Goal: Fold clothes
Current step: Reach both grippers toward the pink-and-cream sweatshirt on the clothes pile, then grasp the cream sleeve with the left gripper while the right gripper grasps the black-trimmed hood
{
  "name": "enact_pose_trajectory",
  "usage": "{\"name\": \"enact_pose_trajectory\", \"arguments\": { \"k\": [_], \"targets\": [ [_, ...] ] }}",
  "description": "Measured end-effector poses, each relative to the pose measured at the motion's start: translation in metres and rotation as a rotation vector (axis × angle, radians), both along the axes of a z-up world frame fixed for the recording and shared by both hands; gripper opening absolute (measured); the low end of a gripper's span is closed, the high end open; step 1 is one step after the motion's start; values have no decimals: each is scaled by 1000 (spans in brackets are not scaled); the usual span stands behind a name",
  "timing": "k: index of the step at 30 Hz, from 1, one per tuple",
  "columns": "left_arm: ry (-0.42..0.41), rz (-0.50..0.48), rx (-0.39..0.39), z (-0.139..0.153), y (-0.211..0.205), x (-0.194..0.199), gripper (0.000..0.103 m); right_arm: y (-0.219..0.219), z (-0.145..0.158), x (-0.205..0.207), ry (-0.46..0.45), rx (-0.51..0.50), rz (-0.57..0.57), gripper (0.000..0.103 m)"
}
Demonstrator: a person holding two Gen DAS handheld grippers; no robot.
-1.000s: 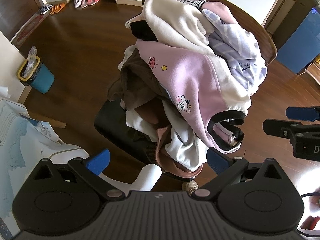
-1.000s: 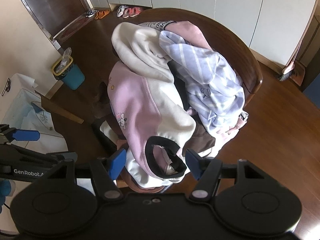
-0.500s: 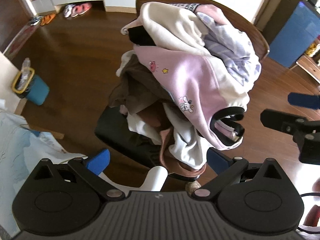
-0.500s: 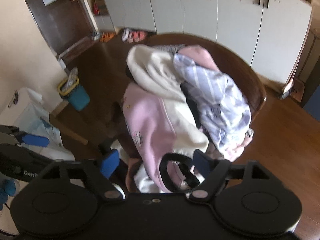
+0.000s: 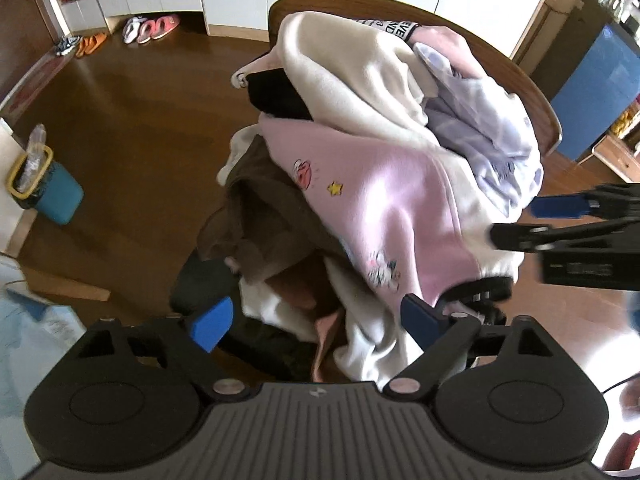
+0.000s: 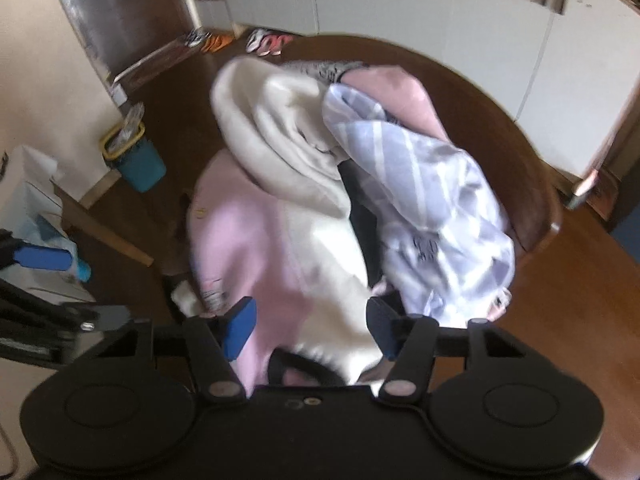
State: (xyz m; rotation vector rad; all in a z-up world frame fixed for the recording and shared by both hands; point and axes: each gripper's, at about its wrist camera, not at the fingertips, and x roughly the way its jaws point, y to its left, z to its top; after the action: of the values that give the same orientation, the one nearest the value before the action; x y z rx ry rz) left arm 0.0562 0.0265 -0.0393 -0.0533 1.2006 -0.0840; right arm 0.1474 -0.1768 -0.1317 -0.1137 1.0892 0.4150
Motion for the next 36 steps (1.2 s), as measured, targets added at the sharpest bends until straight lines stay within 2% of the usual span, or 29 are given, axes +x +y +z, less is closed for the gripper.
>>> {"name": "enact_pose_trajectory", "arguments": {
  "k": [3,6,9,12,14,16,19,22,27,29,32,36],
  "targets": [
    [26,19,1,-13,-2,15,74,7,-31,28,23,-39,56,103],
    [24,37,10,-19,-5,24,73,17,-53,48,70,-53,123,103],
    [6,46,29,-19,-6,27,73,24,-63,54,98,-66,192,103],
    [-52,23,47,-13,-8,23,75,23,-47,47,36,-28,253,103],
    [-103,-7,38,-7,-9,19,85,21,-18,33,-95,22,363,103],
    [-152,-39,16,-1,-11,16,85,17,16,22,-163,126,462,103],
    [-199,-79,-17,5,-19,15,88,24,23,30,-138,173,492,103],
    [-239,-113,-14,13,-36,16,88,32,29,37,-112,220,522,103],
    [-284,-133,114,14,-61,26,88,44,41,50,-69,298,571,103],
    [-307,-101,98,7,-55,32,88,49,46,55,-52,329,591,103],
    [-268,-51,34,-3,-43,43,87,56,53,63,-27,375,619,103],
    [-303,-82,4,7,-34,30,87,45,66,66,-61,378,587,103]
  ]
}}
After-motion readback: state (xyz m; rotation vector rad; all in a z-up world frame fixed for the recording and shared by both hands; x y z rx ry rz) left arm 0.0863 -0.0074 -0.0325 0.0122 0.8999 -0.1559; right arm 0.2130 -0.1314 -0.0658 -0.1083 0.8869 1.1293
